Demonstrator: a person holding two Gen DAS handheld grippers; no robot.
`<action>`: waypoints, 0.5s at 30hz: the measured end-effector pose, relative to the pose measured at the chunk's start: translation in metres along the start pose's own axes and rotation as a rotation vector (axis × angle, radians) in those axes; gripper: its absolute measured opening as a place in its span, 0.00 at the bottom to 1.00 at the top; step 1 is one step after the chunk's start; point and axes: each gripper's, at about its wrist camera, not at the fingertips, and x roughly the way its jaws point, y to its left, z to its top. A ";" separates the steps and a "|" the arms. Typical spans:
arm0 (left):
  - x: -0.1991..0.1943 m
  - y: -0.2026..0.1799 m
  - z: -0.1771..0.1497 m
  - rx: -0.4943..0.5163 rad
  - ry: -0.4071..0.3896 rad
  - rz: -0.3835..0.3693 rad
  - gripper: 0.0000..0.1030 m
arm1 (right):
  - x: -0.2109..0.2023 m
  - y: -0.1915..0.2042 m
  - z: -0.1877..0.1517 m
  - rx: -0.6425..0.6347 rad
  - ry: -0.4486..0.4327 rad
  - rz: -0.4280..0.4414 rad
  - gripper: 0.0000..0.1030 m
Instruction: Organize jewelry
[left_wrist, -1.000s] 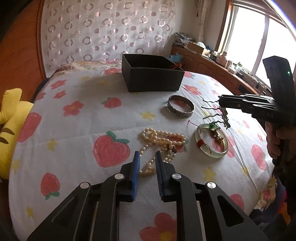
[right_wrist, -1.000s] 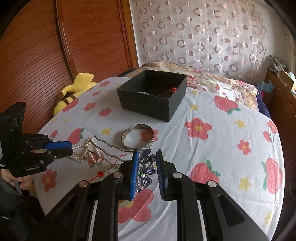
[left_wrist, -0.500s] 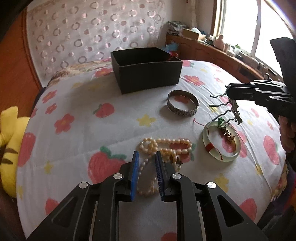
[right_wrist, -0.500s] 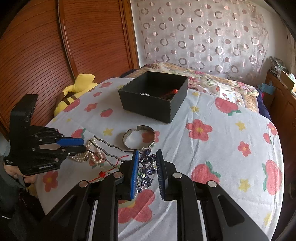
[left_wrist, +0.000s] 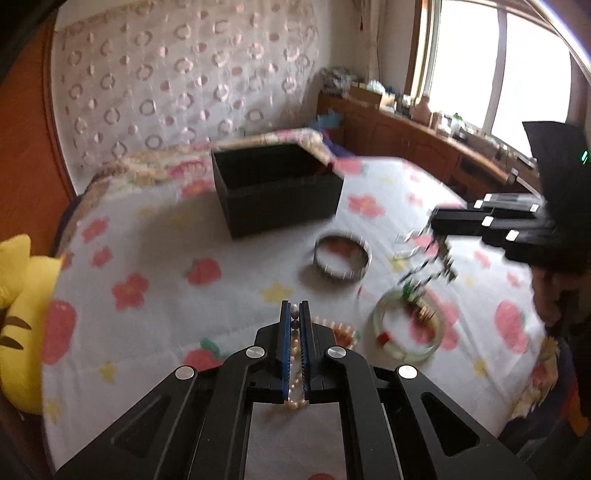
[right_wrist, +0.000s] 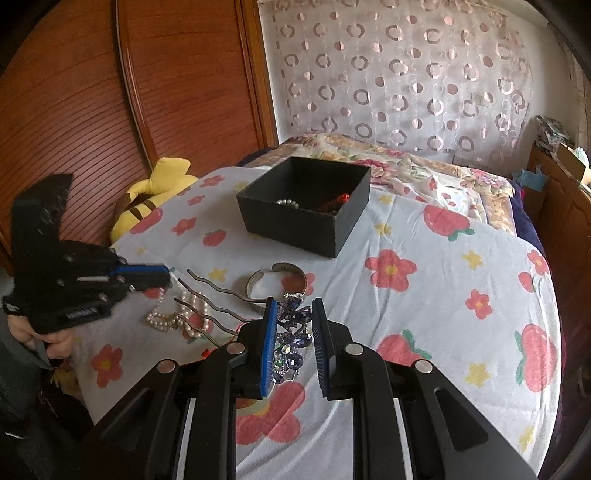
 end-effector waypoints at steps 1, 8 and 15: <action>-0.006 -0.001 0.004 0.001 -0.016 0.000 0.03 | -0.003 0.000 0.002 -0.002 -0.007 -0.001 0.20; -0.047 -0.009 0.040 0.015 -0.131 -0.011 0.03 | -0.018 0.002 0.016 -0.008 -0.046 -0.009 0.20; -0.068 -0.019 0.084 0.050 -0.207 0.003 0.03 | -0.030 0.000 0.039 -0.018 -0.090 -0.024 0.20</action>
